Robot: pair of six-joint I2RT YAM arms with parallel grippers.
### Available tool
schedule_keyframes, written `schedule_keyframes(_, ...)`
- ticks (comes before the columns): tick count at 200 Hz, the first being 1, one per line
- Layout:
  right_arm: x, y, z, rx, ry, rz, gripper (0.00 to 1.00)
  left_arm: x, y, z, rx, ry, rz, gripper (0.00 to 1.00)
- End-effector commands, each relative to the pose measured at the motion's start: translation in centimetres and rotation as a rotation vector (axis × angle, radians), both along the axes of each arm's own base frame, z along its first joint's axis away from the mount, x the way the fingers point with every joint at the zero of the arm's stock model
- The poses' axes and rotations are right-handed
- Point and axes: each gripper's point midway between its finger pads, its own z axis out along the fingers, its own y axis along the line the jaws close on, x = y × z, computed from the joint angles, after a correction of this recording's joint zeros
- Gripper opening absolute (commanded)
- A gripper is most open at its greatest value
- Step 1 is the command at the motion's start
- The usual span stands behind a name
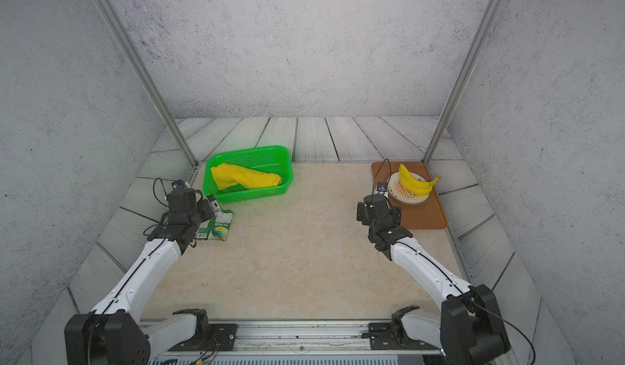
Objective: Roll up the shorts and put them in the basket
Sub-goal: Reset both arms
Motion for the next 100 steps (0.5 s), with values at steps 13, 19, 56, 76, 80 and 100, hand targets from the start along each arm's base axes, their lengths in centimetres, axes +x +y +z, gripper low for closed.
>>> schedule_keyframes(13, -0.1, -6.2, 0.0, -0.194, -0.085, -0.214, 0.99, 1.1, 2.8, -0.6, 0.208, -0.071, 0.083, 0.98)
schedule_keyframes(19, -0.1, -6.8, -0.9, -0.189, -0.076, -0.227, 0.99, 1.5, 2.8, -1.3, 0.204, -0.047, 0.082, 0.98)
schedule_keyframes(56, 0.2, -7.6, -4.0, -0.186, -0.121, -0.197, 0.99, 3.5, 1.7, -4.3, 0.237, -0.071, 0.000, 0.98)
schedule_keyframes(76, 0.9, -7.0, -3.9, -0.121, -0.181, -0.120, 0.99, 3.7, 1.2, -5.3, 0.248, -0.131, -0.031, 0.98)
schedule_keyframes(80, 1.0, -7.1, -4.0, -0.093, -0.185, -0.114, 0.99, 3.6, 1.2, -5.7, 0.246, -0.126, -0.032, 0.98)
schedule_keyframes(100, 1.7, -7.0, -5.5, -0.016, -0.194, -0.065, 0.99, 4.3, 0.0, -6.7, 0.249, -0.178, -0.107, 0.99)
